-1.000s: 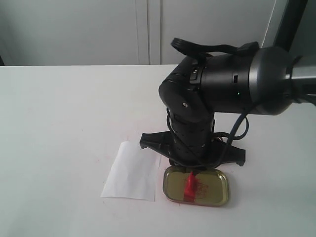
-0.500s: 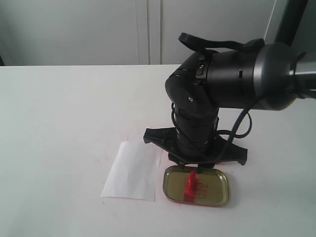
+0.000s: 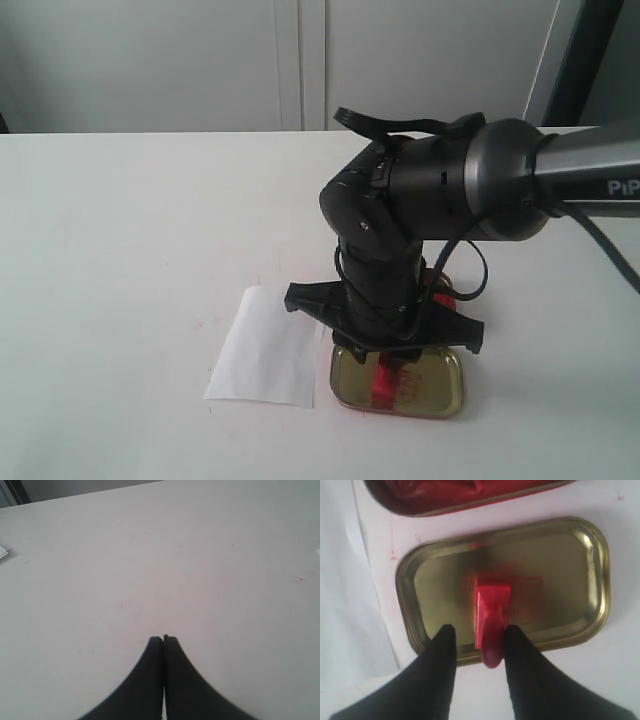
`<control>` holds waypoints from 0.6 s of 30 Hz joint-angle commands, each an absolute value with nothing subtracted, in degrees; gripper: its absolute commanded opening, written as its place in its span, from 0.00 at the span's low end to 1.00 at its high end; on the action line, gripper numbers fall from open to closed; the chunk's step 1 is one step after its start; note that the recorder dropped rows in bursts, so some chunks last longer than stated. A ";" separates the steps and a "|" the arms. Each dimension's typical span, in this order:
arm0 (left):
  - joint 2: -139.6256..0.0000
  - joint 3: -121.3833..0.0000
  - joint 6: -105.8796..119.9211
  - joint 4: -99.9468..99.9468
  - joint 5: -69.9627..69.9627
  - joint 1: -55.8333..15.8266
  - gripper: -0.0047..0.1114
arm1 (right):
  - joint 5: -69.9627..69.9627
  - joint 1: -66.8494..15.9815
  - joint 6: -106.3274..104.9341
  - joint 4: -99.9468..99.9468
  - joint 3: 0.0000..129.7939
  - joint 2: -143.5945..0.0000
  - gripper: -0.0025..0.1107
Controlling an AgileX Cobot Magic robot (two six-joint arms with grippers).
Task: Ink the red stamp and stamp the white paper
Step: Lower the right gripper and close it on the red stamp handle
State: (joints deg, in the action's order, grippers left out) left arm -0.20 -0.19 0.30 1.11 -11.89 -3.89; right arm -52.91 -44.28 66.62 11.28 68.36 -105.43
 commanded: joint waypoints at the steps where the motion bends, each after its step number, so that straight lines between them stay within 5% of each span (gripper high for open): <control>1: 0.00 0.00 0.46 0.96 -11.68 -3.86 0.04 | -52.83 -43.78 66.22 11.83 68.61 -105.52 0.31; 18: 0.00 0.00 0.46 0.96 -11.68 -3.86 0.04 | -50.73 -43.30 66.22 11.79 65.83 -106.51 0.31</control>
State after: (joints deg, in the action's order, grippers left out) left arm -0.20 -0.19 0.30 1.11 -11.89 -3.89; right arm -52.60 -43.64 66.51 11.69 66.85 -105.96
